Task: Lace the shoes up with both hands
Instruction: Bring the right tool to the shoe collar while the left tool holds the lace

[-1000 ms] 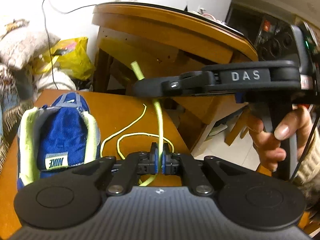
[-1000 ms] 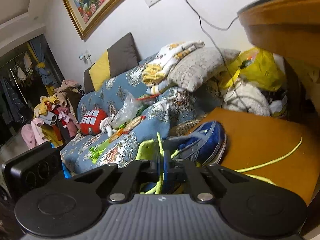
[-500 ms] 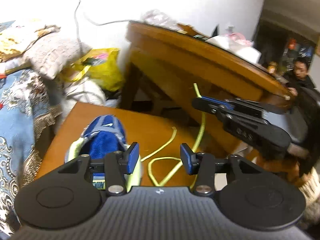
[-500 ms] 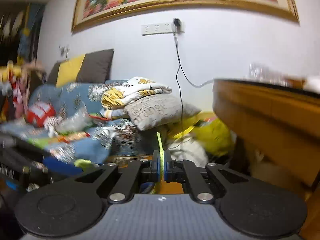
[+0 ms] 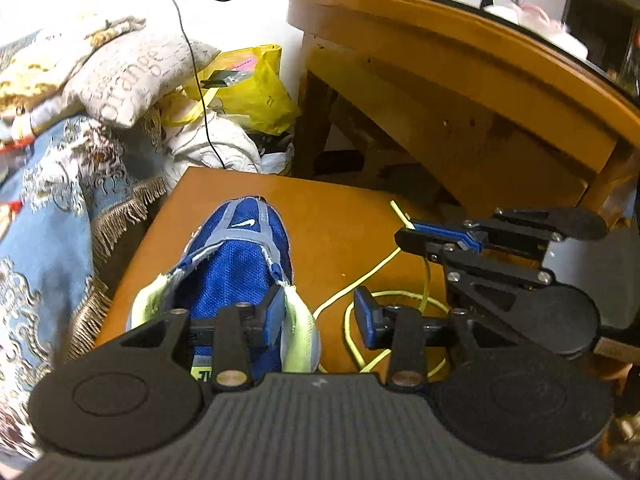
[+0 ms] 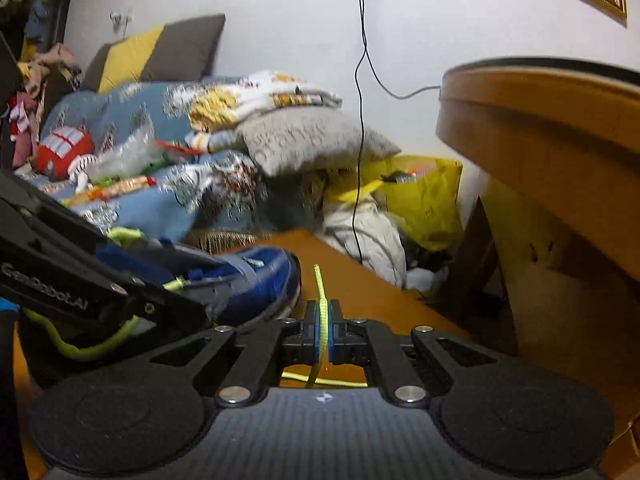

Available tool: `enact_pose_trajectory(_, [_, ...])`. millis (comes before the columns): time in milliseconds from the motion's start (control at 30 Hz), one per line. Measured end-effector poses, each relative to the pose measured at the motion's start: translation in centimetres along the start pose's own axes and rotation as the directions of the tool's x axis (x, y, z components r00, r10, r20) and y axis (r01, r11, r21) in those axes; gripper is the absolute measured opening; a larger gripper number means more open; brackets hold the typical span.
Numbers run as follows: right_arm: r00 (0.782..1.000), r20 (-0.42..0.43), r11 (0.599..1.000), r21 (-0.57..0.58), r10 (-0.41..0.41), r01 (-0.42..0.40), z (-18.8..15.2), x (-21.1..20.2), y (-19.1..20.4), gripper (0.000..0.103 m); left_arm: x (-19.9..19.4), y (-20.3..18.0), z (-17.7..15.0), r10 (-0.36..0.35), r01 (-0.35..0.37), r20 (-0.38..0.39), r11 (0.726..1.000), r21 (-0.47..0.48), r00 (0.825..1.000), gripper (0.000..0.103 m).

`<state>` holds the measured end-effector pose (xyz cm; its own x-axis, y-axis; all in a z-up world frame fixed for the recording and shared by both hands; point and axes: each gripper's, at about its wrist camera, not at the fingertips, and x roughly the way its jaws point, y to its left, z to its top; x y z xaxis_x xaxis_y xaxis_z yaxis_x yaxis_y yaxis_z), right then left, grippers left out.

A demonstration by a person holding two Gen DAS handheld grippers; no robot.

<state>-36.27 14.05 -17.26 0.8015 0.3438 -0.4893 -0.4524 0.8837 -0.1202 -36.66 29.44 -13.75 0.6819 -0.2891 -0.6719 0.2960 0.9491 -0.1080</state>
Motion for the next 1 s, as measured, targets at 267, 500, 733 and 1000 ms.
enact_pose_trajectory(267, [0.999, -0.038, 1.0, 0.007, -0.014, 0.014, -0.5, 0.4, -0.8, 0.003, -0.6, -2.0, -0.1, 0.063, -0.066, 0.034, 0.991, 0.115, 0.997, 0.04])
enact_pose_trajectory(500, [0.998, -0.054, 1.0, 0.003, -0.021, 0.022, -0.7, 0.5, -1.2, 0.003, -0.3, -2.5, 0.0, 0.081, -0.088, 0.048, 0.986, 0.144, 0.996, 0.034])
enact_pose_trajectory(733, [0.998, -0.055, 1.0, 0.0, -0.023, 0.023, -0.7, 0.6, -1.3, 0.003, 0.1, -3.0, 0.0, 0.075, -0.079, 0.033, 0.983, 0.167, 0.997, 0.027])
enact_pose_trajectory(1000, [0.998, -0.065, 1.0, -0.009, -0.022, 0.021, -0.7, 0.8, -1.3, 0.003, 1.3, -2.7, 0.2, 0.078, -0.08, 0.02, 0.987, 0.138, 0.997, 0.027])
